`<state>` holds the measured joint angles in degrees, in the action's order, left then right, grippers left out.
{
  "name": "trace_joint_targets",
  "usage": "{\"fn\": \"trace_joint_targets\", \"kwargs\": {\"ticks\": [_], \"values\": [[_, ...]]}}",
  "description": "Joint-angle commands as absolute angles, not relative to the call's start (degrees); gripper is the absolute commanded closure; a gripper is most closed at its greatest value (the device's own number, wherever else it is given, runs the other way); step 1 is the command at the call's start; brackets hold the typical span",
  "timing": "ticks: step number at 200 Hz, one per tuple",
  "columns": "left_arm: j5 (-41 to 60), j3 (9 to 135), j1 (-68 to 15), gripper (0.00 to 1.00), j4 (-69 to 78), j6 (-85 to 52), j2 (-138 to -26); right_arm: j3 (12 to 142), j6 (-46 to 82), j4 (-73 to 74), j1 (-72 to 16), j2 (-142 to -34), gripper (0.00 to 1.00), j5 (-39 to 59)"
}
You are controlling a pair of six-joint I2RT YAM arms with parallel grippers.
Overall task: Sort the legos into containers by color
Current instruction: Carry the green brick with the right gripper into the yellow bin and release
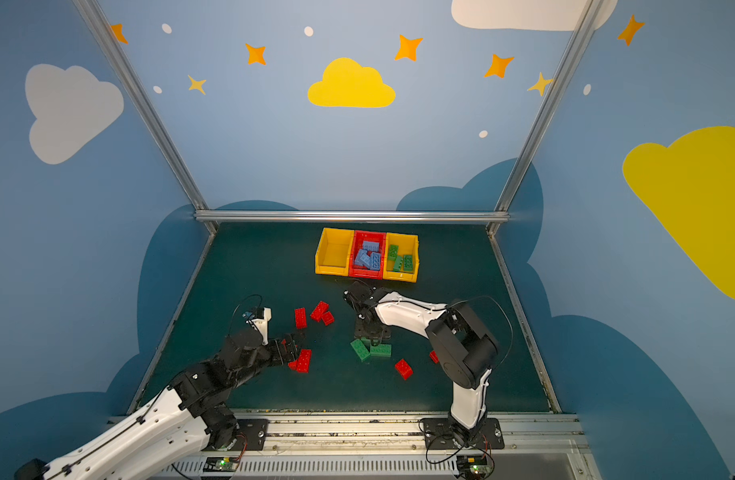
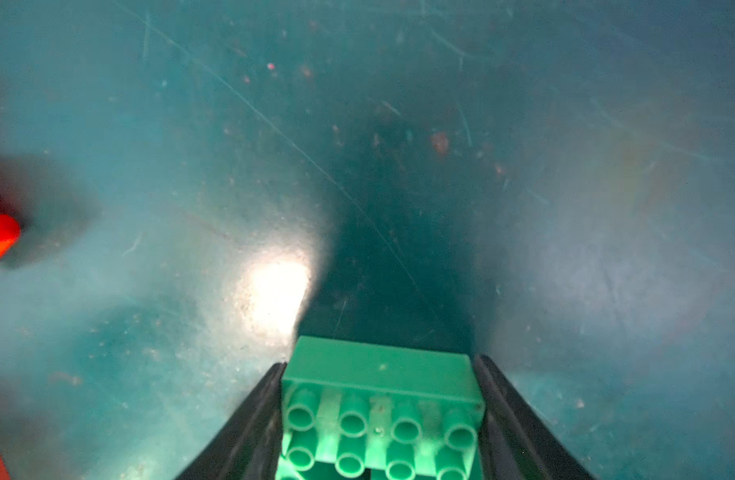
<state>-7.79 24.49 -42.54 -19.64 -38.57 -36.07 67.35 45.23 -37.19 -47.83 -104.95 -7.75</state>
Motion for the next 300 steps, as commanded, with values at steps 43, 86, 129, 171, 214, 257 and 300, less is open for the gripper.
{"fn": "trace_joint_targets", "kwargs": {"ticks": [43,86,129,171,214,257,300], "values": [[-7.2,27.4,-42.6,0.0,-16.4,-36.6,-41.6,71.1,42.3,-41.3,-45.7,-100.9,0.57,-10.5],[-7.0,30.2,-42.2,0.0,-11.3,-36.1,-50.2,75.9,39.9,-43.2,-43.5,-99.6,0.58,-9.8],[-5.2,35.8,-42.0,0.0,-10.2,-36.8,-59.7,76.0,37.9,-43.3,-39.7,-96.2,0.59,-8.1],[-3.9,39.9,-42.0,0.0,-12.9,-35.2,-64.3,75.1,36.1,-40.4,-33.9,-94.0,0.59,-7.1],[-5.7,41.4,-42.0,0.0,-15.8,-34.2,-62.8,83.7,32.0,-39.9,-26.5,-97.8,0.59,-5.0],[-9.7,42.4,-41.5,0.0,-16.2,-33.0,-62.0,96.0,28.2,-39.6,-21.7,-108.0,0.58,-5.7],[-11.3,44.1,-40.3,0.0,-17.9,-33.1,-62.9,110.3,24.2,-39.9,-18.3,-121.3,0.57,-4.1]]}}
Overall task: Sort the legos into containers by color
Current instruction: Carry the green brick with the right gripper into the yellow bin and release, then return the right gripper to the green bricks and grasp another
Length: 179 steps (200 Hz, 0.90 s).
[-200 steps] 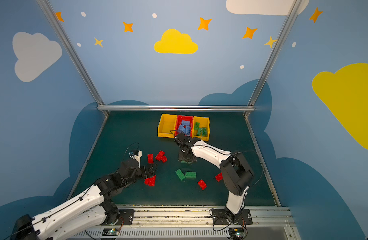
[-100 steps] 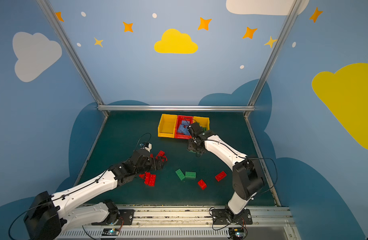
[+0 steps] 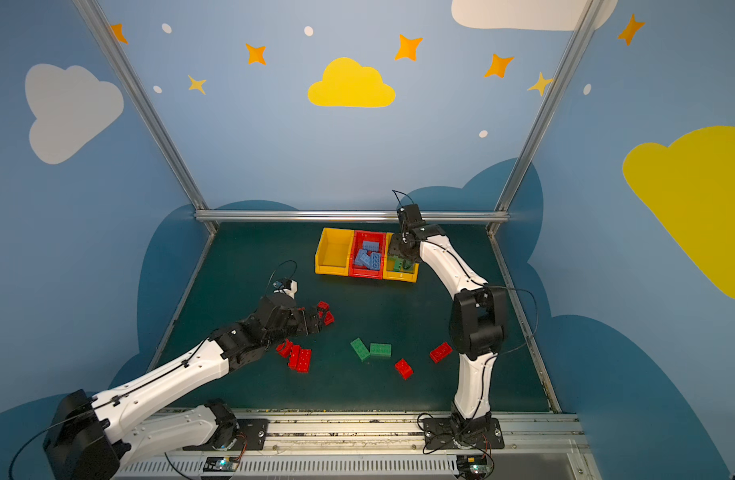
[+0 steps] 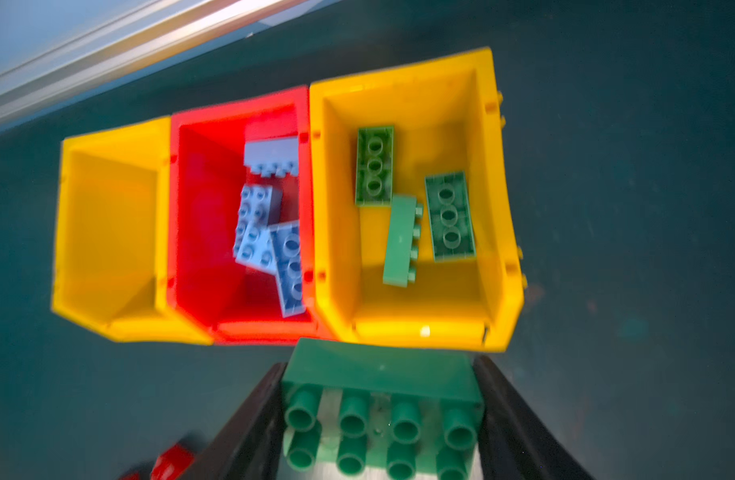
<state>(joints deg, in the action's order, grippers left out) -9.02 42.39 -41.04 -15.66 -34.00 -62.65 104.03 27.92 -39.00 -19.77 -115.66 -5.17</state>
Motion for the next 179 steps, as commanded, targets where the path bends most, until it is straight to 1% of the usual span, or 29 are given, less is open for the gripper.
{"fn": "trace_joint_targets", "kwargs": {"ticks": [1,15,24,28,43,52,60,86,107,150,179], "values": [[-11.4,44.2,-40.2,0.0,-17.9,-33.1,-63.0,110.7,24.0,-39.8,-18.2,-121.7,0.57,-4.0],[-11.8,44.4,-39.8,0.0,-18.5,-33.5,-63.4,115.7,23.1,-40.7,-17.9,-126.0,0.56,-4.3],[-11.9,44.6,-39.4,0.0,-18.9,-33.7,-63.5,119.1,22.6,-41.6,-17.8,-128.6,0.53,-4.4],[-11.9,44.6,-39.4,0.0,-19.0,-33.7,-63.5,120.5,22.5,-42.2,-17.7,-129.7,0.5,-4.5],[-11.9,44.8,-38.9,0.0,-19.6,-33.9,-63.5,125.2,21.6,-44.0,-17.5,-132.9,0.31,-4.5],[-11.9,44.8,-38.8,0.0,-19.9,-34.0,-63.5,126.6,21.4,-44.7,-17.4,-133.5,0.25,-4.6],[-11.9,45.0,-38.5,0.0,-20.0,-34.0,-63.3,126.8,21.3,-44.5,-17.5,-133.2,0.21,-4.7],[-11.4,44.8,-38.1,0.0,-20.0,-34.0,-62.8,124.0,21.2,-43.6,-17.4,-130.0,0.17,-3.2],[-10.3,44.7,-38.1,0.0,-20.5,-34.6,-61.9,119.4,21.6,-43.5,-18.0,-125.4,0.16,-1.7],[-7.7,41.8,-38.1,0.0,-21.1,-35.9,-57.2,101.8,23.4,-40.9,-21.6,-110.9,0.15,-2.4],[-5.3,38.6,-38.2,0.0,-21.0,-36.3,-52.0,90.8,24.3,-42.1,-25.6,-101.6,0.14,-5.7]]}}
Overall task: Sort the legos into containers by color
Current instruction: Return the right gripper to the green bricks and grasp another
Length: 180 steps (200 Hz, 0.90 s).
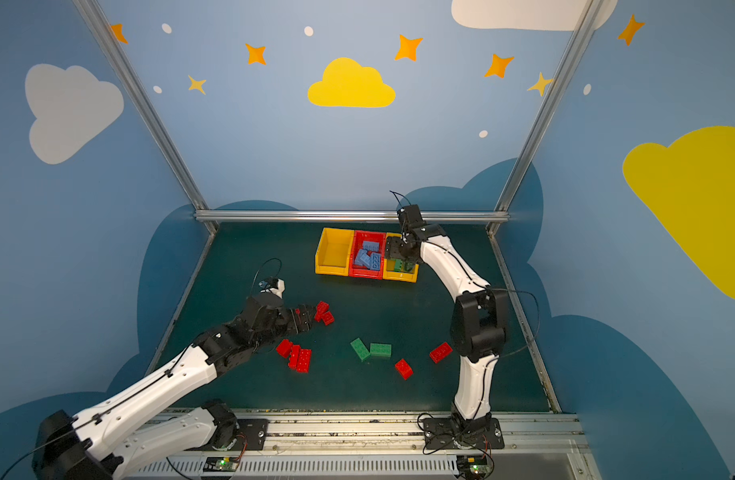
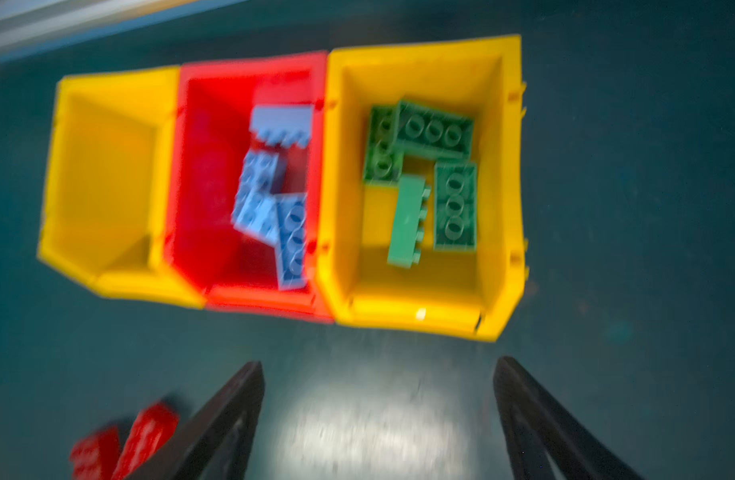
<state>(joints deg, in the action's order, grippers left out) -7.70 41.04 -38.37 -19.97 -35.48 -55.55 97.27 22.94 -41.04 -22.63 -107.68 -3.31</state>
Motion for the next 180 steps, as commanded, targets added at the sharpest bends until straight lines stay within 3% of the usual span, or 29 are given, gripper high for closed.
{"fn": "trace_joint_targets", "kwargs": {"ticks": [1,103,180], "values": [[-5.3,38.5,-38.2,0.0,-21.0,-36.4,-51.8,90.6,24.4,-42.2,-25.8,-101.3,0.14,-5.8],[-3.2,29.0,-41.6,0.0,-23.2,-41.1,-37.7,59.8,36.9,-46.2,-42.1,-79.9,0.14,-9.6],[-3.2,28.2,-42.7,0.0,-22.9,-41.1,-37.9,55.7,43.1,-42.1,-49.2,-83.0,0.14,-9.6]]}}
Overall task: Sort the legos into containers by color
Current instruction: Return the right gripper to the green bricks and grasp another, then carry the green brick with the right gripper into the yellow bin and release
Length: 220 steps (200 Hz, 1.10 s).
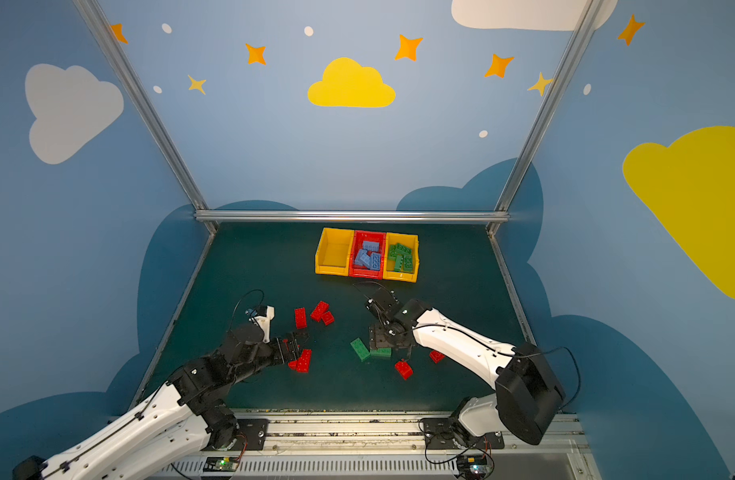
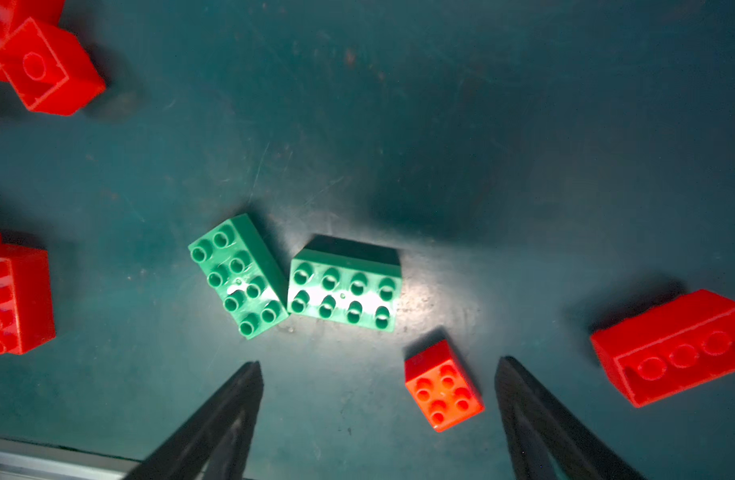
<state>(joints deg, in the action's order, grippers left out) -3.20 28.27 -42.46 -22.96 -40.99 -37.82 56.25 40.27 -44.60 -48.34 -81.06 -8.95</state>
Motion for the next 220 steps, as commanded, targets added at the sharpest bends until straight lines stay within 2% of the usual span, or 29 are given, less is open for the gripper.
{"fn": "trace_joint_targets", "kwargs": {"ticks": [1,155,220], "values": [[-3.2,28.2,-42.7,0.0,-22.9,-41.1,-37.9,55.7,43.2,-42.0,-49.2,-83.1,0.14,-9.6],[-4.3,26.3,-42.8,0.0,-24.1,-41.1,-36.7,55.4,43.8,-36.9,-48.2,-95.4,0.14,-6.3],[-4.7,28.0,-42.7,0.0,-26.6,-39.9,-36.3,51.0,46.1,-34.8,-47.7,-92.7,0.16,-6.2]]}}
